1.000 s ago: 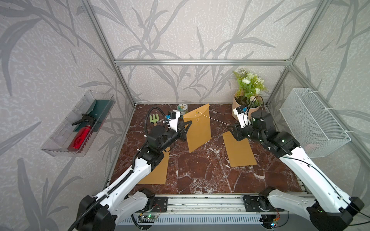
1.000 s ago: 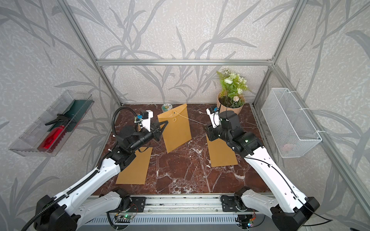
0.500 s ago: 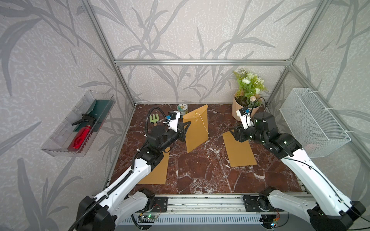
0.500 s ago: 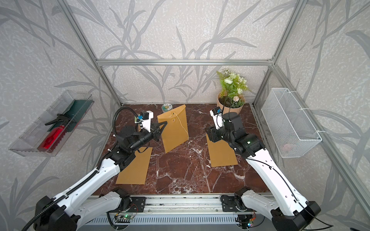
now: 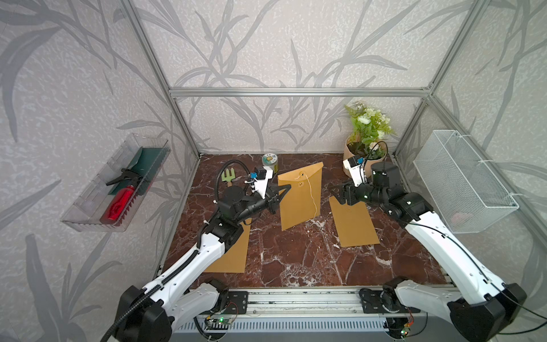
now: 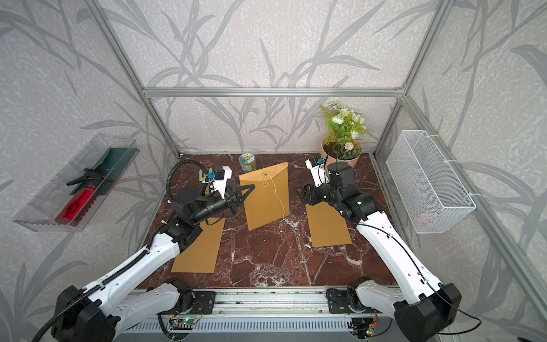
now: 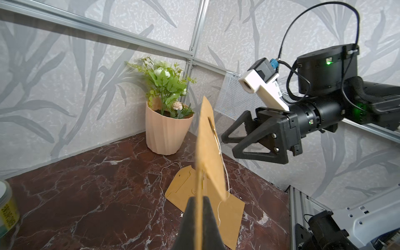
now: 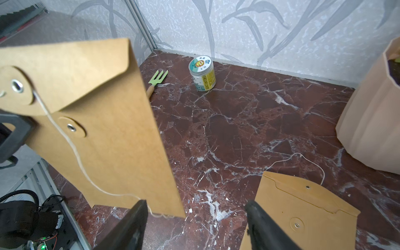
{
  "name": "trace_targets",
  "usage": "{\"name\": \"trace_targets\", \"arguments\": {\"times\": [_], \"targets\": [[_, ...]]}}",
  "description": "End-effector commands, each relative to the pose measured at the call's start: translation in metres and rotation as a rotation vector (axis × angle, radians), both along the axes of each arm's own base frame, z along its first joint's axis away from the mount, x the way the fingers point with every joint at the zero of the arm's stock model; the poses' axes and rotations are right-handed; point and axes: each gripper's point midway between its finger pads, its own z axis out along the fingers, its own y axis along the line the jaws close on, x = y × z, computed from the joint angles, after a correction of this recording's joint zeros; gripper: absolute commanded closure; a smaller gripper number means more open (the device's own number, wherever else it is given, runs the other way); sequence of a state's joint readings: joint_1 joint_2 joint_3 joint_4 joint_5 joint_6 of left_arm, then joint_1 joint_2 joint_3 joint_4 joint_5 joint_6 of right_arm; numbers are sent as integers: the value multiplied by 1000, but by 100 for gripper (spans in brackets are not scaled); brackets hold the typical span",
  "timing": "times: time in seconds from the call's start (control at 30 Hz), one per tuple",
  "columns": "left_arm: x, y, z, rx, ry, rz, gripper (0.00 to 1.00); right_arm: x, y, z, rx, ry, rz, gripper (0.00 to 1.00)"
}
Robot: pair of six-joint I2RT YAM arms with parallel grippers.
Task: Open the file bag
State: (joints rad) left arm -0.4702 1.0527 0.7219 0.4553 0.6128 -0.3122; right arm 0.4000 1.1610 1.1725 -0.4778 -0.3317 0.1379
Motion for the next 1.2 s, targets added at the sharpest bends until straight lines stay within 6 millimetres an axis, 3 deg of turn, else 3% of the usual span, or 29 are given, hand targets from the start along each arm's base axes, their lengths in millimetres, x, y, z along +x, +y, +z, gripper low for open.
{"name": "trace_targets", "arguments": {"times": [0.0,0.43,1.17], "targets": [[-11,-7,12,-71,-32,-91,100,3,11,15,81,-38,42,26],[-22,-12,21,-184,-13,-180,100,12,22,18,141,-36,68,25],[-44,-36,7,-173,30,-278,100,4,33,70,217,-117,150,23]]}}
